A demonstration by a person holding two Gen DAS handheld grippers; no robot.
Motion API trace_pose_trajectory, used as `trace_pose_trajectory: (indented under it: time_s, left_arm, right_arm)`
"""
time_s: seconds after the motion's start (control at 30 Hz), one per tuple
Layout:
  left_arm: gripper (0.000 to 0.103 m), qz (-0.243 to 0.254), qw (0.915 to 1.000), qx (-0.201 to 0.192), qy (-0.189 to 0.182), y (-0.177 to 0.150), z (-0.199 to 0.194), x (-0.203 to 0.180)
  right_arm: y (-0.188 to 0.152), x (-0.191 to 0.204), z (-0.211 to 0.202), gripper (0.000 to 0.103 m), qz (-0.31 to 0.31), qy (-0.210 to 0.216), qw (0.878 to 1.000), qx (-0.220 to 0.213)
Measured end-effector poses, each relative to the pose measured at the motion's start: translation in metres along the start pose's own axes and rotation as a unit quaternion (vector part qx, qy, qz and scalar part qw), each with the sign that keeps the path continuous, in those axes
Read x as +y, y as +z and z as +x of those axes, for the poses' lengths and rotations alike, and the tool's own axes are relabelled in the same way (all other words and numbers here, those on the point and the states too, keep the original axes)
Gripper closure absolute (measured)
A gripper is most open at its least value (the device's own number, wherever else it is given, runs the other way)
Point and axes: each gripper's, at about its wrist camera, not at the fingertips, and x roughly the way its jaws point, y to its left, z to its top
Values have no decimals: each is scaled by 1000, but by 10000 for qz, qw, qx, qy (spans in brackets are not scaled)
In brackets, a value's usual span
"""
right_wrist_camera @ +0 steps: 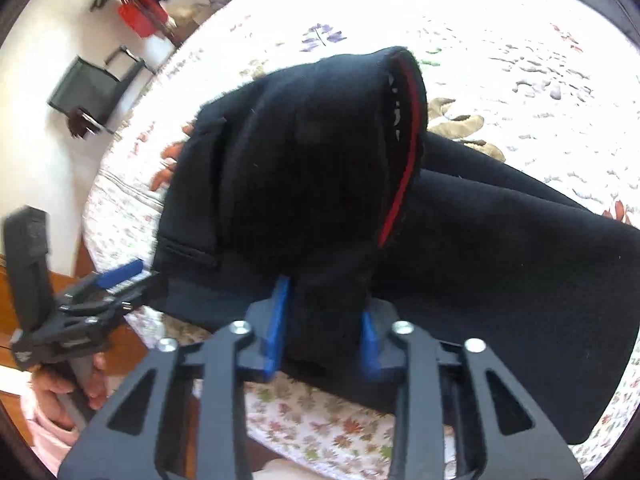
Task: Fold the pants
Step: 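Lower the folded end onto the stack and open the left gripper, then grasp the folded edge of the pants with the right gripper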
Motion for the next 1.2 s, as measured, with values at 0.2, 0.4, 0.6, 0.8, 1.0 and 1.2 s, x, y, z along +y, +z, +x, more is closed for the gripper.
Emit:
trace_pose_trajectory:
  time_s: [0.2, 0.4, 0.6, 0.8, 1.0, 1.2]
  left_arm:
    - [8, -47, 9997, -184, -177, -3, -20, -4]
    - [7, 168, 9991, -168, -365, 2, -22, -29]
    - [7, 486, 9977, -60, -467, 3, -11, -63]
    - [7, 674, 9969, 95, -401, 2, 7, -84]
    - [7, 639, 9975, 134, -255, 0, 11, -81]
    - [7, 554, 9982, 144, -184, 2, 11, -70]
  right_arm:
    - [-11, -21, -53, 85, 428, 848, 9943, -477]
    - [-27, -56, -110, 85, 553, 661, 9924, -879]
    - [-50, -105, -144, 103, 890, 540, 9887, -1079]
    - [-65, -134, -120, 88, 1145, 108, 9905, -759]
    - [-58, -138, -95, 28, 1369, 870, 9837, -773]
    - [-35, -143, -56, 23, 1496, 1174, 9811, -351]
